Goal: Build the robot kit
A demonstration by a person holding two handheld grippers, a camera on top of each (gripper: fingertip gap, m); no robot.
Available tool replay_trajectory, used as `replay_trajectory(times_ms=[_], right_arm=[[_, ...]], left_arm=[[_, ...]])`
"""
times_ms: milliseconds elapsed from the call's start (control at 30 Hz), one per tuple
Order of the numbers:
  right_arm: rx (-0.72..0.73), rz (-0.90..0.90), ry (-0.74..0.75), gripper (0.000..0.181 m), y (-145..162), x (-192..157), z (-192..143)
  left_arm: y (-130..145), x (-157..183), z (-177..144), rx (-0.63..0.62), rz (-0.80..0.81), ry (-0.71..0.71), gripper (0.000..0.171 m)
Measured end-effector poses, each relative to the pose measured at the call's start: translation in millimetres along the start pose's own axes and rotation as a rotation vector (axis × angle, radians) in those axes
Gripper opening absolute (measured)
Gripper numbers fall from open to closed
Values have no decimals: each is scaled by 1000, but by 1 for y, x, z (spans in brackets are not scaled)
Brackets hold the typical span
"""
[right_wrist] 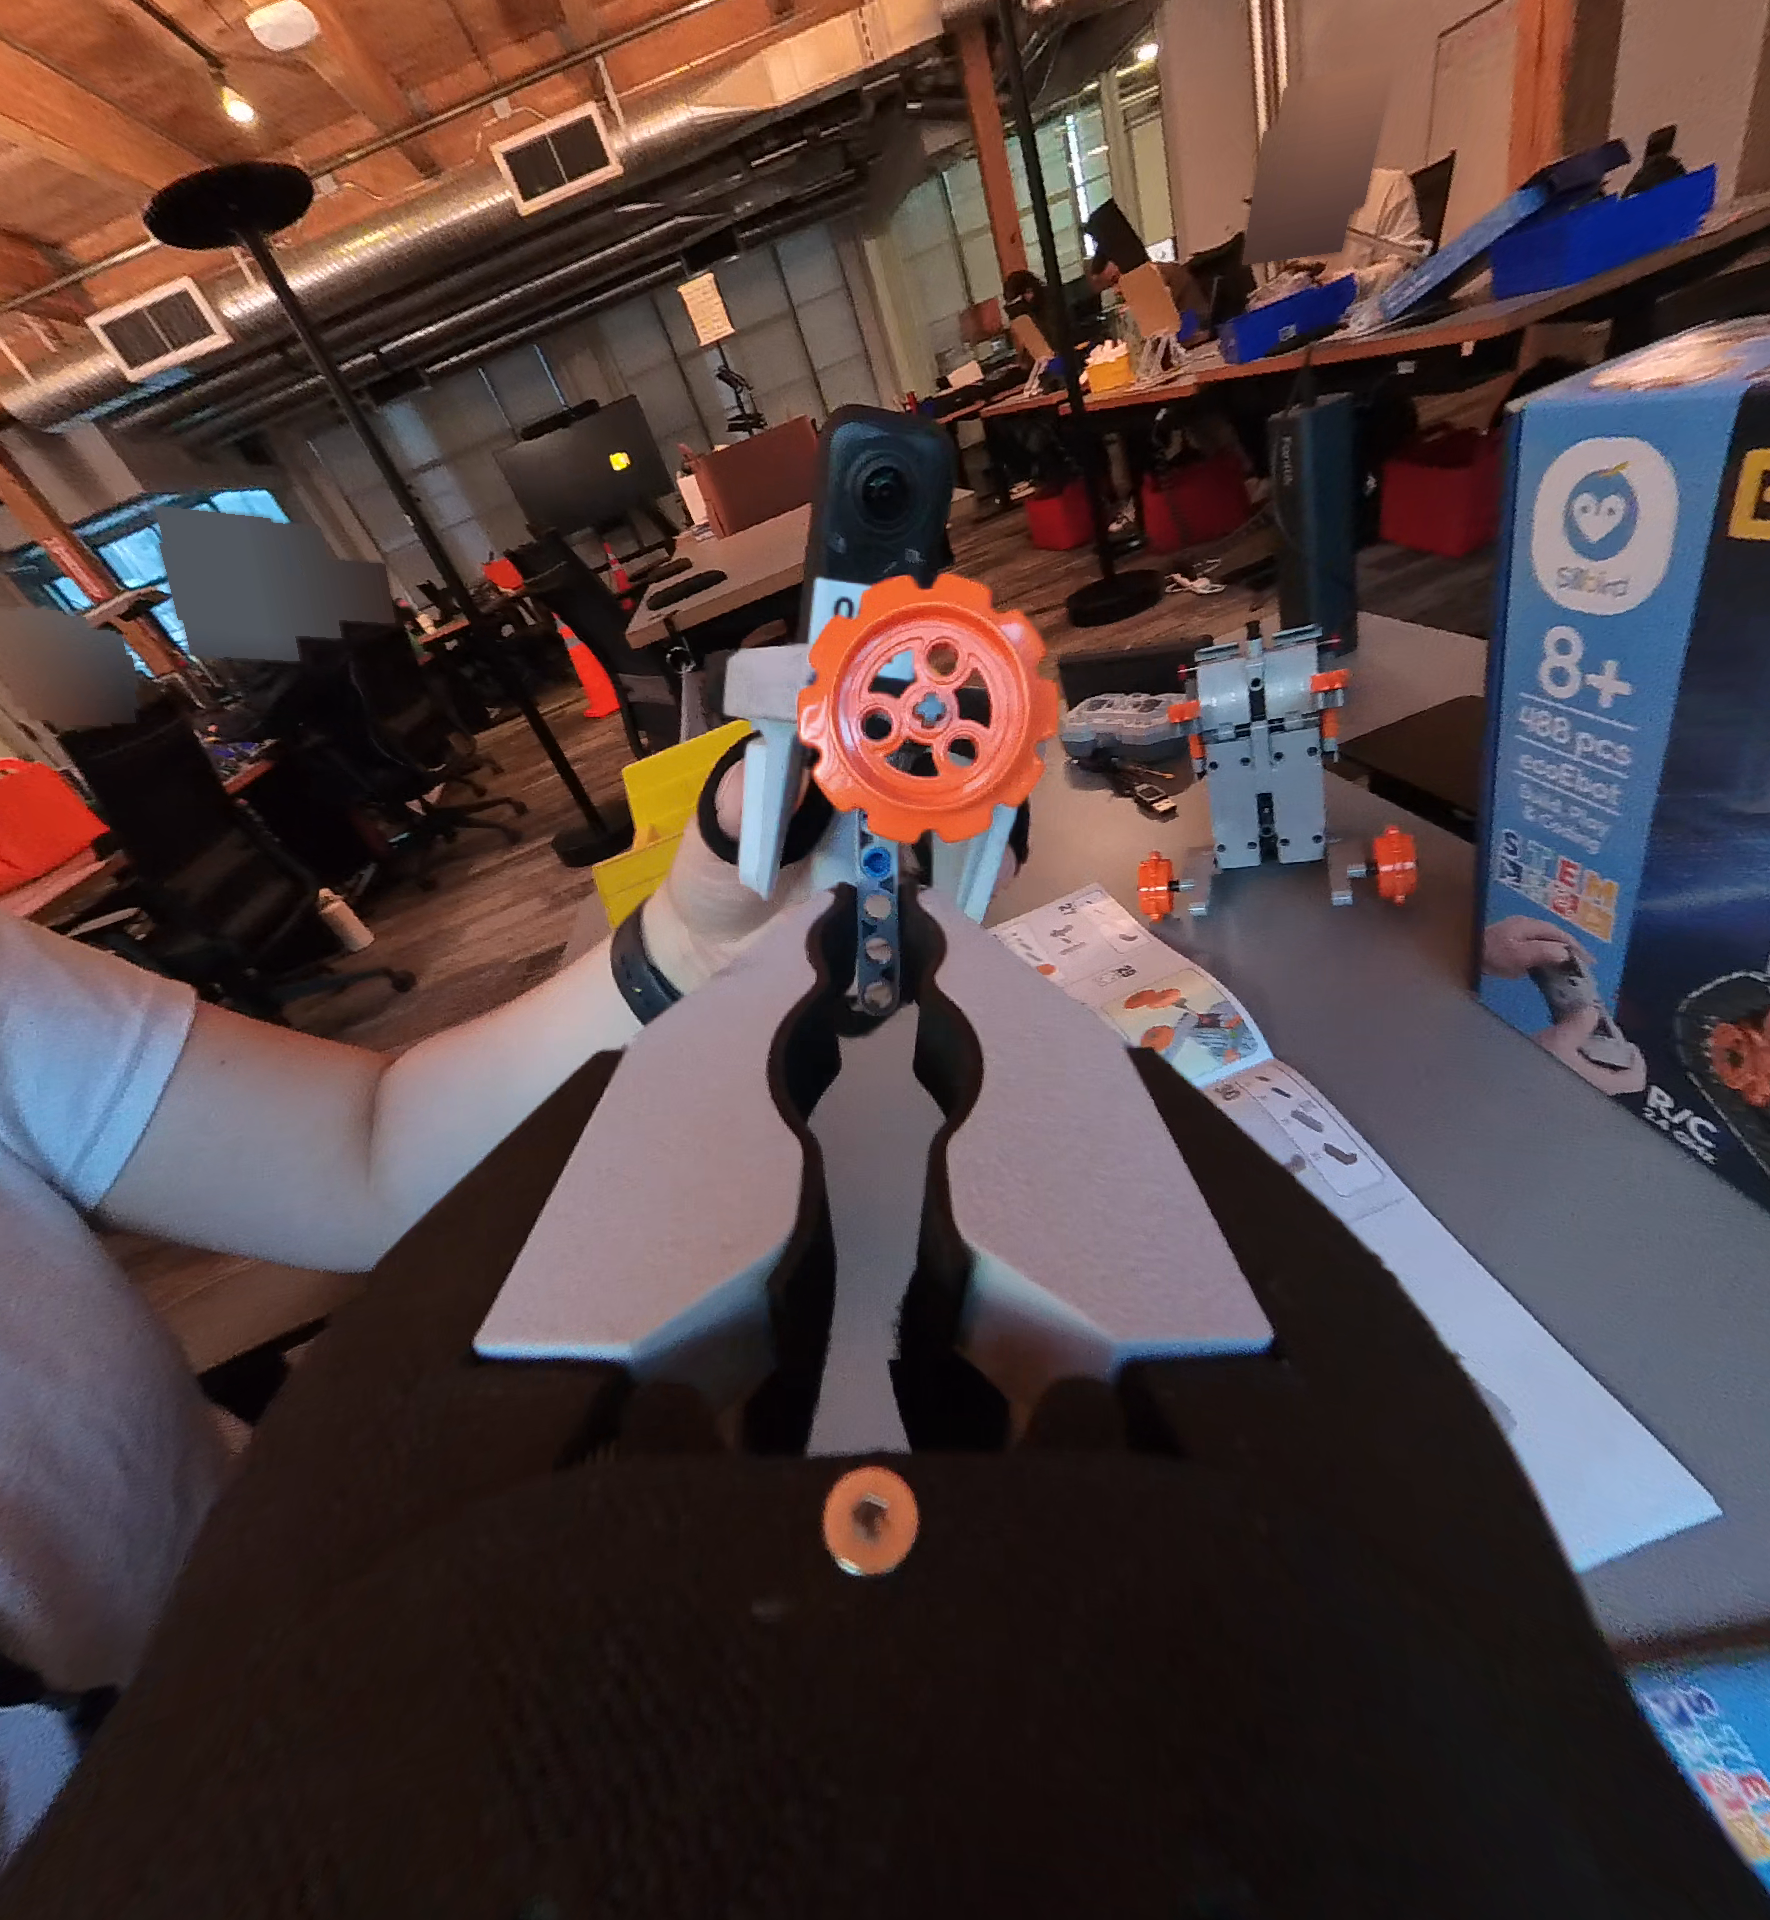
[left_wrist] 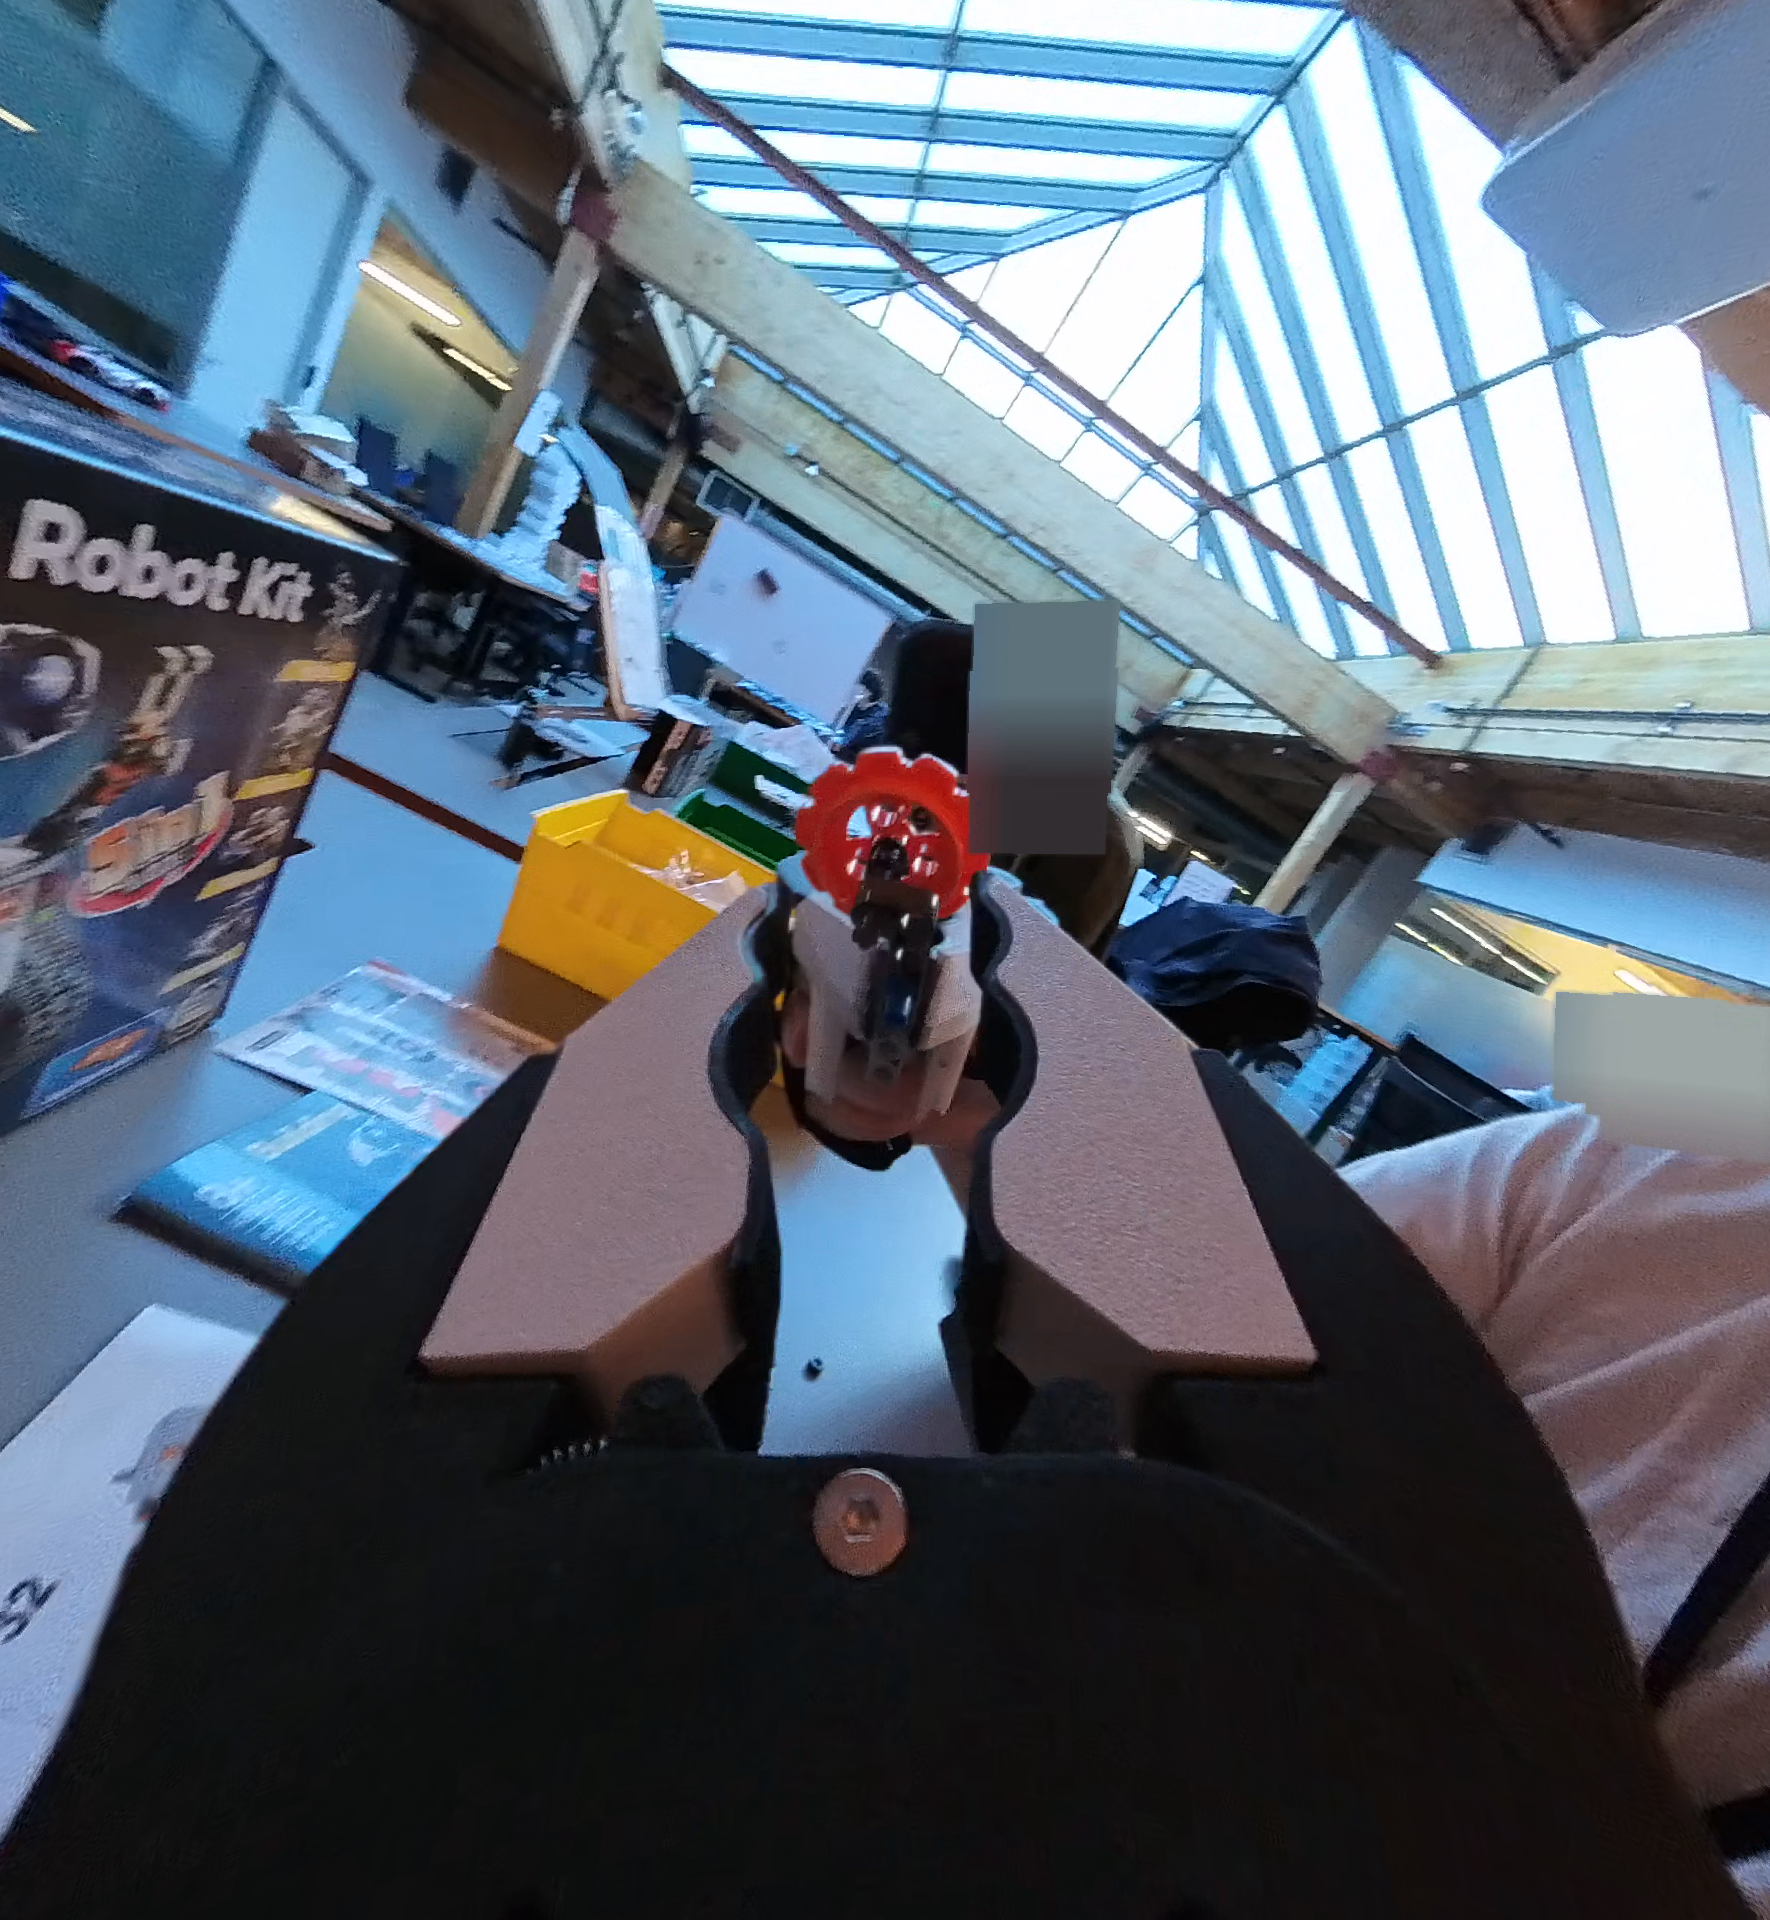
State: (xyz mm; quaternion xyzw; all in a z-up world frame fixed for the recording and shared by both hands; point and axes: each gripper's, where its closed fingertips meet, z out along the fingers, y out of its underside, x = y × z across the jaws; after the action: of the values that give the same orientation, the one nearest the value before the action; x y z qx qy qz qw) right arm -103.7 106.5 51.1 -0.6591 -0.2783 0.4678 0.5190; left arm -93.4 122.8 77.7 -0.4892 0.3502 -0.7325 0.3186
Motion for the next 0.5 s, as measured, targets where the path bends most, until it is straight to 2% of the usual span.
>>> replay_trajectory(times_ms=[33,100,267,300,333,367,433,500], right_arm=[[3,10,-11,5,0,-1,1],[4,29,-29,5,1,-1,2],[55,14,-87,6,-6,-9,3],[72,-14,-75,17,-11,-9,1],[65,-45,-47,35,-16,-8,-3],[19,-91,-26,37,-19,-10,-13],[-130,-242,35,21,-17,-18,-44],[-331,-381,175,20,4,-13,-76]], left_arm=[[1,2,2,1,5,20,30],[6,3,2,-23,48,22,12],[3,16,2,-8,172,42,12],[0,19,0,2,172,56,12],[-2,20,-2,11,165,61,11],[-5,21,-5,20,154,68,12],[-13,23,-16,35,144,65,12],[-21,19,-32,24,179,6,12]])
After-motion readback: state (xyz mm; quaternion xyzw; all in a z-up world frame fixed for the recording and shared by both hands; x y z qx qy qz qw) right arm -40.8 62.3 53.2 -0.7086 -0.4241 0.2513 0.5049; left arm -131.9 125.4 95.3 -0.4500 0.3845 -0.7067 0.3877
